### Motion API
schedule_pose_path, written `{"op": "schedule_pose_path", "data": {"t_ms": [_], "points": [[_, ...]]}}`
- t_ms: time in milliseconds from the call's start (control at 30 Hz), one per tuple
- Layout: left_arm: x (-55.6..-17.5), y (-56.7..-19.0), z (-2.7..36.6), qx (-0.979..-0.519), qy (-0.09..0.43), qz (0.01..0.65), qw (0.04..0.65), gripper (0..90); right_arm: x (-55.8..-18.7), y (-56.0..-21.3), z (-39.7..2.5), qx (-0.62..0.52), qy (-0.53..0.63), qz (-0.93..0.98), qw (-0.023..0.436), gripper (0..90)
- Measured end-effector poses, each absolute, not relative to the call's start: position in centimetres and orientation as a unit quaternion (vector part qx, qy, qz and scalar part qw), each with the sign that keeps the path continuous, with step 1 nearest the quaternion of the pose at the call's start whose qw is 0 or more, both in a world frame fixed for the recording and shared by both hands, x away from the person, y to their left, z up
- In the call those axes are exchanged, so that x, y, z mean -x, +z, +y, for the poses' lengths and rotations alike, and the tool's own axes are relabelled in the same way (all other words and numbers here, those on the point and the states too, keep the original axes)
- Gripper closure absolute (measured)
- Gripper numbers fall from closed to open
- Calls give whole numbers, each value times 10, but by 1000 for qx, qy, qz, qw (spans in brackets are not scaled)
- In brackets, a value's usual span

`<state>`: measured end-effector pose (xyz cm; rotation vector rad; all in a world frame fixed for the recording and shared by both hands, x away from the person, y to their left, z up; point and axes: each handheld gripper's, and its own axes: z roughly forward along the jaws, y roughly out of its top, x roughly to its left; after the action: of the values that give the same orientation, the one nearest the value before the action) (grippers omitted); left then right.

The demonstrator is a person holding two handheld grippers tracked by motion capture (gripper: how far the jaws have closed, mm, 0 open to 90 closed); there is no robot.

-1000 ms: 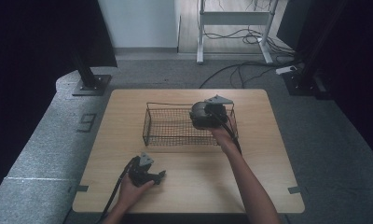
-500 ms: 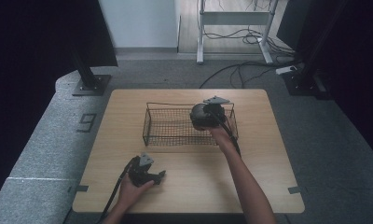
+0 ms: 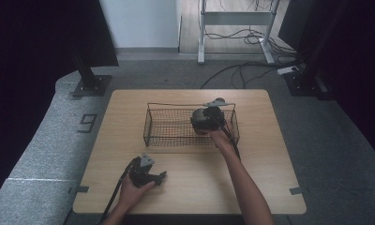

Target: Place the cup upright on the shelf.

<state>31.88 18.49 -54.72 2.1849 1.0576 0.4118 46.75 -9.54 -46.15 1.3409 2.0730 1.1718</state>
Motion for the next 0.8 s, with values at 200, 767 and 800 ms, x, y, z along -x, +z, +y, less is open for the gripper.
{"op": "schedule_pose_path", "data": {"t_ms": [200,767,800], "points": [[-319,-547,185,-837,158,405,333,145,-470,-469,-95,-483,401,752,204,140],[-319,-547,185,-837,158,405,333,145,-474,-478,-92,-489,393,755,191,139],[-319,-547,185,-837,158,405,333,145,-474,-479,-91,-489,390,756,192,139]]}}
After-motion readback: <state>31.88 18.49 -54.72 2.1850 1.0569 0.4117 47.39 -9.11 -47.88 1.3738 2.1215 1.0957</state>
